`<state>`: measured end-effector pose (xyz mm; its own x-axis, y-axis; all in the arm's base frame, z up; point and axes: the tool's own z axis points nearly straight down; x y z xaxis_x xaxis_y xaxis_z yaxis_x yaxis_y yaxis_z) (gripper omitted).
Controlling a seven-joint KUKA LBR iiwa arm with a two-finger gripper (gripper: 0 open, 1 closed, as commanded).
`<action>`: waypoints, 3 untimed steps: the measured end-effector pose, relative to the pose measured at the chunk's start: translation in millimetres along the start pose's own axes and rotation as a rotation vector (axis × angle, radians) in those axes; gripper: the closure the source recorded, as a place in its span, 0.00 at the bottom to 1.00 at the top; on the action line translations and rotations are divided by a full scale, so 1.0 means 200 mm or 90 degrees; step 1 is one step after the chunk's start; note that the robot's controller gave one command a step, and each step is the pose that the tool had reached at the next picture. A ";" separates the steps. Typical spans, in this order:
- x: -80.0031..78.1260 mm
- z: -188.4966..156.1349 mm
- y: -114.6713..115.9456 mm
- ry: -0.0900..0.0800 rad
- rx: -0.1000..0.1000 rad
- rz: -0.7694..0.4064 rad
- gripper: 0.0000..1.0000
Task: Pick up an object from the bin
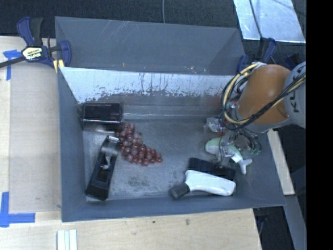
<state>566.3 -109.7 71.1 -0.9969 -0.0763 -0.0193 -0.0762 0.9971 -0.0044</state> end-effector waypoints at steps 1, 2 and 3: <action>0.00 0.00 0.00 0.000 0.000 -0.001 0.00; 0.09 -0.01 -0.06 -0.003 0.000 -0.056 0.00; 0.21 -0.02 -0.16 -0.003 0.001 -0.111 1.00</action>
Offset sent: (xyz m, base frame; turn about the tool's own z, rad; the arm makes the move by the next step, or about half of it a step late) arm -0.0410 -0.0338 0.0033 -0.1765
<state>526.8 -144.0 75.1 -0.9684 -0.2484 -0.0233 -0.2483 0.9686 -0.0098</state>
